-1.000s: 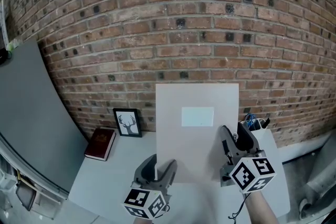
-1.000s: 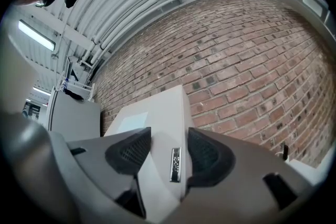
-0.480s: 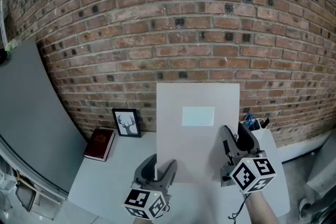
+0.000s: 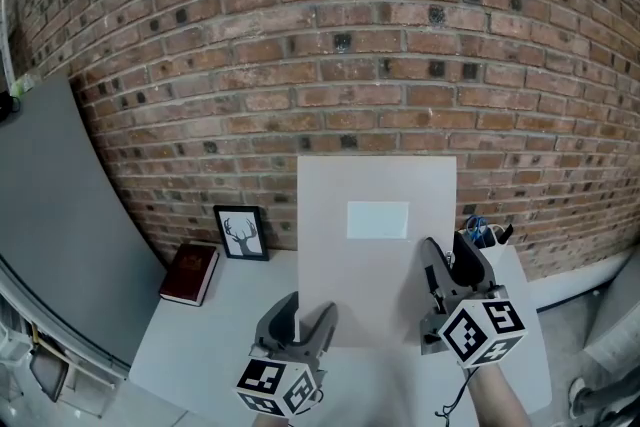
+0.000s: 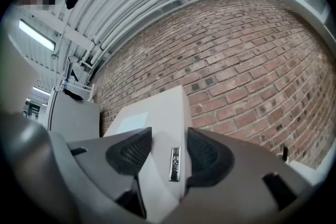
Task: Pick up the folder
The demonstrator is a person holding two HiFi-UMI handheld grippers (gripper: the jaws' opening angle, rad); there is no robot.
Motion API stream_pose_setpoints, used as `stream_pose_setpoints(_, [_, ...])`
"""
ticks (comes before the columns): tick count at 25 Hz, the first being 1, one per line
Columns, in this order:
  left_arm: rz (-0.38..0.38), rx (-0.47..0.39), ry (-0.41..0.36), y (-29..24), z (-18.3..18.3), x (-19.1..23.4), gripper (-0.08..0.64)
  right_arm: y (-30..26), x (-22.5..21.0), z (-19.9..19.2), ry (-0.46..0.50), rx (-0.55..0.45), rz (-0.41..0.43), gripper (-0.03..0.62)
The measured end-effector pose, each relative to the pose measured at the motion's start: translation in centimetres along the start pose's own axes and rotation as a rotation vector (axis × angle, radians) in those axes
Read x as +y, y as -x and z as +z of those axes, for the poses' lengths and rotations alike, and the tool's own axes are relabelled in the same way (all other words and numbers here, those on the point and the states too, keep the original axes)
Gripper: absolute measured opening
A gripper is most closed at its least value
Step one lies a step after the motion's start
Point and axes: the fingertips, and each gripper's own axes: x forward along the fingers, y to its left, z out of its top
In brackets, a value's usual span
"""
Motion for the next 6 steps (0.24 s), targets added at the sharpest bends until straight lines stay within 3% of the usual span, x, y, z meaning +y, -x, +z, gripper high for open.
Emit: stream_pose_setpoints(6, [0.001,-0.001,-0.006,-0.08,-0.01,0.0,0.25,0.01,-0.03,-0.02,0.003,-0.004,0.001,0.21])
